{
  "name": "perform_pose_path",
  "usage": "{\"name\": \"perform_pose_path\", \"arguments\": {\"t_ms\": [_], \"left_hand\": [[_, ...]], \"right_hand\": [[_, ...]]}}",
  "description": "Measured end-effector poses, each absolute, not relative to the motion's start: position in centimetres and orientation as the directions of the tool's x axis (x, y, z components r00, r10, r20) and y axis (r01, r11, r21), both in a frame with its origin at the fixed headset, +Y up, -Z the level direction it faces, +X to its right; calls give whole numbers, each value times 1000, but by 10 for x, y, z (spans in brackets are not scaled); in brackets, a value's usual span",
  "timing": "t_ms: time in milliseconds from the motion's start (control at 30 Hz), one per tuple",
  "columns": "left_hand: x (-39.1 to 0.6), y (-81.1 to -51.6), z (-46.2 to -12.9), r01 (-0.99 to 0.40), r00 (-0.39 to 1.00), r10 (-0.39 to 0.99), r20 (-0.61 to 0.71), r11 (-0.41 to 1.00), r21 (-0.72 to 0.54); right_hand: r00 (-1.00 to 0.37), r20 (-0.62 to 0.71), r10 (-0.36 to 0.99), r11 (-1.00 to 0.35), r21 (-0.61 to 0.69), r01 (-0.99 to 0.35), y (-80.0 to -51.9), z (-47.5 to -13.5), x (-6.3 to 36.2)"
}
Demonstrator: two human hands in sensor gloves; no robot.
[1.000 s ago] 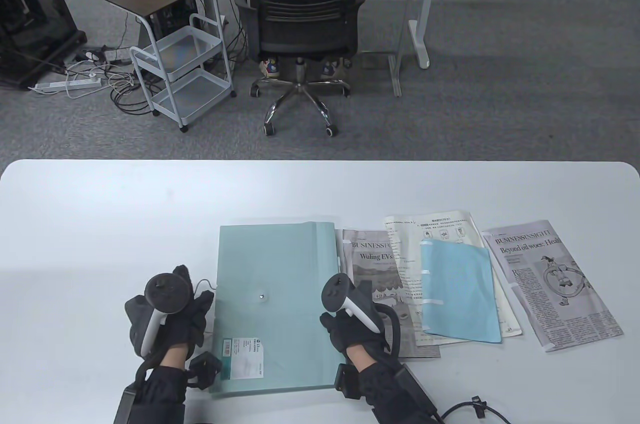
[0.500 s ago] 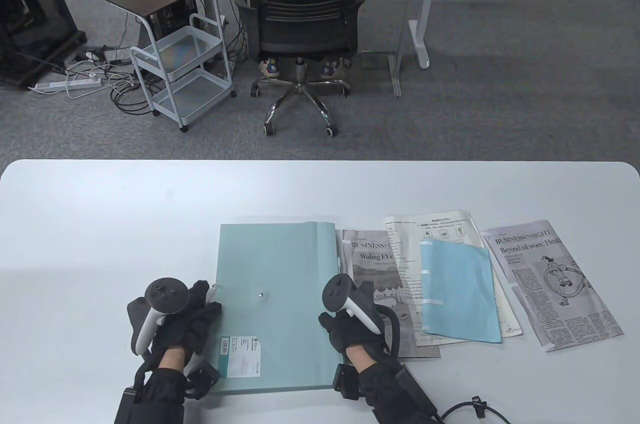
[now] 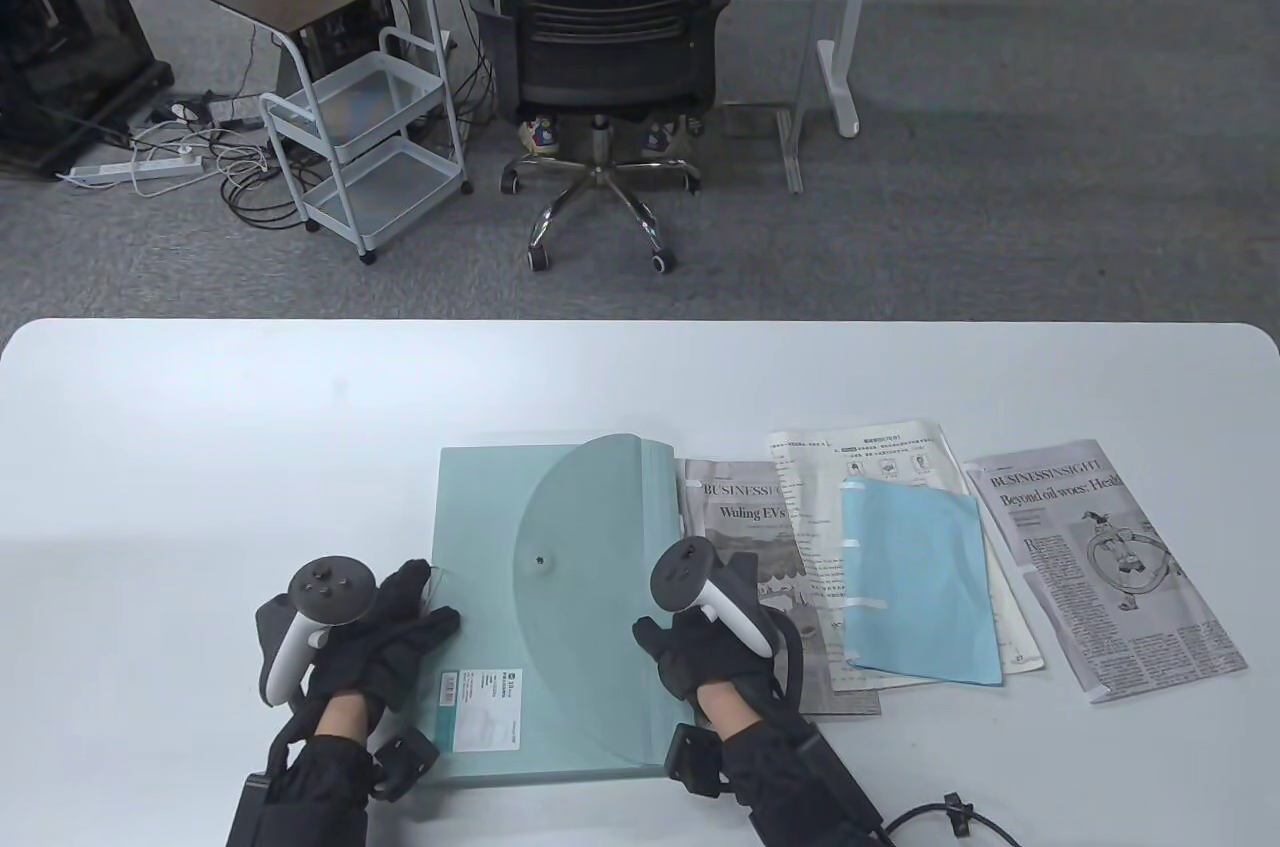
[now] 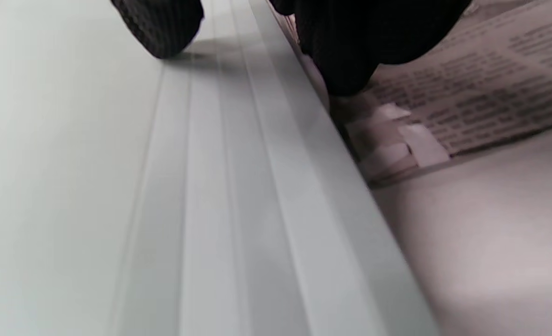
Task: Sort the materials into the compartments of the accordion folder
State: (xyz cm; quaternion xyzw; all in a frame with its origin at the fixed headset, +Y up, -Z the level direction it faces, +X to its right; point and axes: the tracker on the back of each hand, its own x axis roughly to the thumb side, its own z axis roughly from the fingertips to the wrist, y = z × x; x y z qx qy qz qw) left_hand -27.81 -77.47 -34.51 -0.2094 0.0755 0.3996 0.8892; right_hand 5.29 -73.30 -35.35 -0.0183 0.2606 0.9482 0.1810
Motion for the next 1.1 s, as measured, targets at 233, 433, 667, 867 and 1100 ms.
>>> {"name": "perform_pose_path", "arguments": {"t_ms": [233, 433, 667, 867, 1100], "left_hand": [[-276, -774, -345, -740, 671, 676, -305, 590, -322], [-277, -774, -346, -747, 663, 681, -311, 577, -329], [-275, -775, -346, -735, 677, 667, -310, 591, -332], [-276, -775, -347, -730, 682, 666, -302, 593, -339], [-277, -775, -348, -730, 681, 666, -303, 588, -348]], "right_hand": [[-906, -38, 422, -822, 406, -399, -704, -343, 43], [-905, 176, 387, -879, 366, -305, -685, -323, -2], [-929, 286, 236, -933, 335, -133, -682, -327, -61], [-956, 277, 100, -959, 284, -18, -685, -344, -88], [-964, 238, 119, -957, 287, -47, -673, -345, -74]]}}
